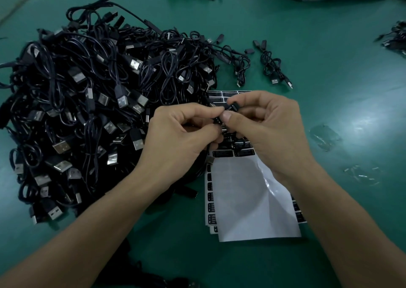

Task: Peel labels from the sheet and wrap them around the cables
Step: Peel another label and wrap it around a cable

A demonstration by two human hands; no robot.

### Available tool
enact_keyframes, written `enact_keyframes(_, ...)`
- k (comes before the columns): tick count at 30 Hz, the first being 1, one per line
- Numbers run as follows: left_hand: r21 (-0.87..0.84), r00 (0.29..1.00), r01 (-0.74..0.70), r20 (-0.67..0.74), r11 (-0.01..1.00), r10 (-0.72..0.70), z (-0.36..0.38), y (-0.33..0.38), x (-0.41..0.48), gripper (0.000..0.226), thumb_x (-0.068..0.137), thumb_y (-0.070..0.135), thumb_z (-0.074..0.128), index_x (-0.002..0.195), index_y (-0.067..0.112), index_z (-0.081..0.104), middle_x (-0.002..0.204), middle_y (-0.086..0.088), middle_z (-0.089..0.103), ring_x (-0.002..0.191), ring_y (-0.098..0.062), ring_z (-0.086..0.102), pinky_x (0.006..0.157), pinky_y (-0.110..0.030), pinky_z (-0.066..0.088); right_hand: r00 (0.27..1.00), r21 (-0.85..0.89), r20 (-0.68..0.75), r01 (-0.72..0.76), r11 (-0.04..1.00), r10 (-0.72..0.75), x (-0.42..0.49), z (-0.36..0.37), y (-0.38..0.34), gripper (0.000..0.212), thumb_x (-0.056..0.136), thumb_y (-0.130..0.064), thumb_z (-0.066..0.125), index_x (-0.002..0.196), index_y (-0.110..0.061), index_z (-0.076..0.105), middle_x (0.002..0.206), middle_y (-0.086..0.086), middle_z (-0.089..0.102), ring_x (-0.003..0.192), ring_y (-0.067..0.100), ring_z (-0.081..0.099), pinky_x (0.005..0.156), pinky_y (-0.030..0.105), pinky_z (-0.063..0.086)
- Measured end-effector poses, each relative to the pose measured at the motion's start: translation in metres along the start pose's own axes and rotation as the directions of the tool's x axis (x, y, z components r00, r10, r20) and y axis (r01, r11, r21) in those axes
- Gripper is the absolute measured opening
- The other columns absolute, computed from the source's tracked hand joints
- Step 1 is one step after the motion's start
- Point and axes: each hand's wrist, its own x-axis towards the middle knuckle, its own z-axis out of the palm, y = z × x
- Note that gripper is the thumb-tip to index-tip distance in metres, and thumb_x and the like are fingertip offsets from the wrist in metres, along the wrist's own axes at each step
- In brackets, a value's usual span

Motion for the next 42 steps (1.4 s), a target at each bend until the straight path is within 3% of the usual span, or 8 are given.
enact_keyframes(8, -0.003, 0.998, 0.058, -0.005, 0.998, -0.058, -0.003, 0.0, 0.002, 0.006, 0.091, 0.013, 0.072, 0.086, 0.011, 0.075, 0.071, -0.006, 0.075, 0.063, -0.015, 0.073, 0.059, -0.027, 0.06, 0.997, 0.083, 0.075, -0.011, 0.996, 0.005, 0.0, 0.0, -0.003, 0.012, 0.091, -0.007, 0.071, 0.087, -0.017, 0.073, 0.07, 0.002, 0.073, 0.064, 0.009, 0.067, 0.059, 0.018, 0.051)
enact_keyframes(15, 0.265, 0.999, -0.048, 0.002, 0.963, 0.049, -0.001, -0.008, -0.002, 0.013, 0.092, 0.018, 0.071, 0.083, 0.027, 0.07, 0.066, 0.004, 0.073, 0.055, -0.013, 0.07, 0.054, -0.026, 0.059, 0.996, 0.017, 0.088, -0.016, 1.0, 0.015, 0.0, 0.001, 0.002, 0.017, 0.098, -0.011, 0.062, 0.086, -0.017, 0.072, 0.067, 0.001, 0.071, 0.061, 0.01, 0.066, 0.056, 0.018, 0.049)
enact_keyframes(19, 0.356, 0.995, -0.089, 0.0, 0.93, 0.095, 0.0, -0.007, -0.006, 0.012, 0.092, 0.021, 0.071, 0.082, 0.026, 0.068, 0.062, 0.007, 0.07, 0.049, -0.008, 0.065, 0.05, -0.022, 0.055, 0.997, -0.02, 0.079, -0.008, 1.0, 0.01, 0.001, 0.001, 0.004, 0.016, 0.098, -0.014, 0.063, 0.087, -0.021, 0.073, 0.067, 0.003, 0.072, 0.057, 0.01, 0.065, 0.053, 0.021, 0.049)
enact_keyframes(25, 0.598, 0.961, -0.27, 0.113, 0.754, 0.254, 0.004, -0.002, -0.009, 0.018, 0.102, 0.024, 0.053, 0.095, 0.023, 0.069, 0.064, 0.016, 0.057, 0.063, -0.008, 0.063, 0.053, -0.025, 0.049, 0.989, 0.002, 0.149, 0.004, 1.0, -0.004, 0.003, -0.004, 0.003, 0.013, 0.089, -0.011, 0.075, 0.098, -0.021, 0.075, 0.07, -0.001, 0.075, 0.058, 0.006, 0.065, 0.057, 0.015, 0.05)
enact_keyframes(29, 0.701, 0.941, -0.321, 0.165, 0.636, 0.294, 0.001, -0.004, -0.007, 0.022, 0.105, 0.024, 0.047, 0.106, 0.018, 0.068, 0.071, 0.013, 0.052, 0.061, -0.009, 0.055, 0.056, -0.029, 0.048, 0.991, 0.033, 0.129, -0.024, 0.999, 0.02, 0.004, -0.003, 0.005, 0.016, 0.094, -0.006, 0.067, 0.095, -0.02, 0.074, 0.07, -0.001, 0.074, 0.058, 0.007, 0.065, 0.055, 0.017, 0.049)
enact_keyframes(32, 0.6, 0.963, -0.266, 0.132, 0.754, 0.235, 0.0, -0.005, -0.007, 0.019, 0.102, 0.022, 0.054, 0.102, 0.02, 0.072, 0.066, 0.006, 0.061, 0.062, -0.011, 0.063, 0.053, -0.027, 0.052, 0.991, 0.025, 0.128, -0.042, 0.999, 0.038, 0.004, -0.002, 0.006, 0.02, 0.097, -0.003, 0.061, 0.095, -0.018, 0.074, 0.071, 0.001, 0.074, 0.06, 0.008, 0.065, 0.055, 0.018, 0.049)
enact_keyframes(36, 0.293, 0.997, -0.072, -0.016, 0.953, 0.08, -0.003, -0.002, -0.003, 0.013, 0.092, 0.015, 0.071, 0.094, 0.028, 0.074, 0.07, 0.006, 0.074, 0.057, -0.007, 0.071, 0.052, -0.017, 0.055, 0.99, 0.038, 0.136, -0.044, 0.998, 0.039, 0.004, -0.002, 0.007, 0.023, 0.1, -0.004, 0.056, 0.096, -0.019, 0.073, 0.07, 0.0, 0.073, 0.06, 0.009, 0.065, 0.056, 0.018, 0.049)
enact_keyframes(42, 0.394, 0.983, -0.154, -0.031, 0.906, 0.181, -0.001, -0.004, -0.007, 0.014, 0.086, 0.015, 0.077, 0.093, 0.027, 0.076, 0.076, 0.015, 0.072, 0.061, -0.003, 0.069, 0.056, -0.016, 0.055, 0.993, 0.122, 0.099, -0.071, 0.99, 0.059, 0.004, -0.001, 0.007, 0.016, 0.099, -0.004, 0.058, 0.103, -0.015, 0.07, 0.068, 0.003, 0.073, 0.056, 0.011, 0.063, 0.053, 0.02, 0.049)
